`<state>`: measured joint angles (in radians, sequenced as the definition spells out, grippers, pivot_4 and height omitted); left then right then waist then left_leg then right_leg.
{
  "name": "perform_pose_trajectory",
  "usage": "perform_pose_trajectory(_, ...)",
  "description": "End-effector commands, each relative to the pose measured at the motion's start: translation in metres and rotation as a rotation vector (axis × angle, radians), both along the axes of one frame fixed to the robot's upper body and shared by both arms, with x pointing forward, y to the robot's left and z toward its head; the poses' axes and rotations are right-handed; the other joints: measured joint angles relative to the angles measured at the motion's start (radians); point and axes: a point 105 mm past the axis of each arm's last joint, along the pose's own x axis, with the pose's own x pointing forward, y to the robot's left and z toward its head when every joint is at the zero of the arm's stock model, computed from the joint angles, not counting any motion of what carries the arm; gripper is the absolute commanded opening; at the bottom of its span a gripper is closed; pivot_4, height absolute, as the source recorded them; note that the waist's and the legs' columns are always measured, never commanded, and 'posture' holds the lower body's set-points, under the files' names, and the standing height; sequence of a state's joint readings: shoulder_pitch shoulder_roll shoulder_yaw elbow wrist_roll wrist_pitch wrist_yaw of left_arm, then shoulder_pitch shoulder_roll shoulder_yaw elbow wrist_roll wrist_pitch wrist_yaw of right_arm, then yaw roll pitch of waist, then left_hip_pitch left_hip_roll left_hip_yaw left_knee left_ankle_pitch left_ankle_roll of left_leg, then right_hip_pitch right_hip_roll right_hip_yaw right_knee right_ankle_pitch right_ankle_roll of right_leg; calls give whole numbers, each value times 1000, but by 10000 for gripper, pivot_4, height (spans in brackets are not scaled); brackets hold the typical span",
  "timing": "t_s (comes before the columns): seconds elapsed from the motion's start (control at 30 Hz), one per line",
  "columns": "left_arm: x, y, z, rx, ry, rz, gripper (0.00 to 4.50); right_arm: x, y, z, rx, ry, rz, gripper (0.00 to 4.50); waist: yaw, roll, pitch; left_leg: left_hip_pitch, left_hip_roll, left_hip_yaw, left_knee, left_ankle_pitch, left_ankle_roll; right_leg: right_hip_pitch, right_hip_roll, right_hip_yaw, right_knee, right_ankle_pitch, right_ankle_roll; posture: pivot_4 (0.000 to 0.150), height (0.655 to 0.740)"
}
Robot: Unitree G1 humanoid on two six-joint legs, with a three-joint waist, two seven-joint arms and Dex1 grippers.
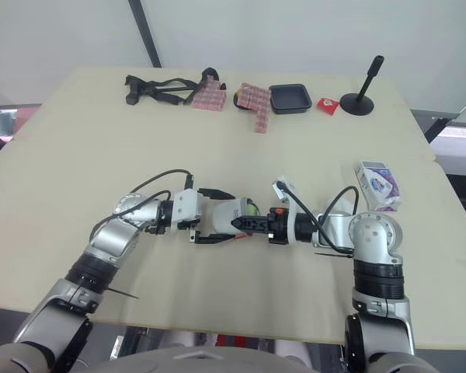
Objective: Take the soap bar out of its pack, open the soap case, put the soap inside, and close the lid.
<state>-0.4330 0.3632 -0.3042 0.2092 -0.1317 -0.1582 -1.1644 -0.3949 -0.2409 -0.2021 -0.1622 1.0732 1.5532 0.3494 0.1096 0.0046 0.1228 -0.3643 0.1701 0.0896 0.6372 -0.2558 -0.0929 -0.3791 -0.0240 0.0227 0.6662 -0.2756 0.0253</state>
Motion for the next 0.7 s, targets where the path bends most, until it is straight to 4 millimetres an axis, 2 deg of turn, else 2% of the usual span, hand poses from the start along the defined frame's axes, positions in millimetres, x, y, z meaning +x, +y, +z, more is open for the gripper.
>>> perform_pose_trajectory(0.03, 3, 2, 19, -45, -35, -4, 44889, 1, 0, 6, -4, -26, 9, 22189, 0, 0, 0, 0, 0, 0, 0, 0, 0, 0, 0, 0, 0, 0, 0, 1500, 7400)
perform_pose_trajectory(0.43, 3, 25, 20, 12, 102, -22, 44889, 2, -5, 8, -26, -45, 9, 22189, 0, 0, 0, 1, 0, 0, 0, 0, 0, 0, 0, 0, 0, 0, 0, 1500, 7400)
perform_pose_trajectory(0.7, 4, 33, 22, 14, 237, 5, 44889, 5, -9, 13, -115, -142, 36, 22189, 2, 0, 0, 4, 0, 0, 0, 0, 0, 0, 0, 0, 0, 0, 0, 1500, 7400)
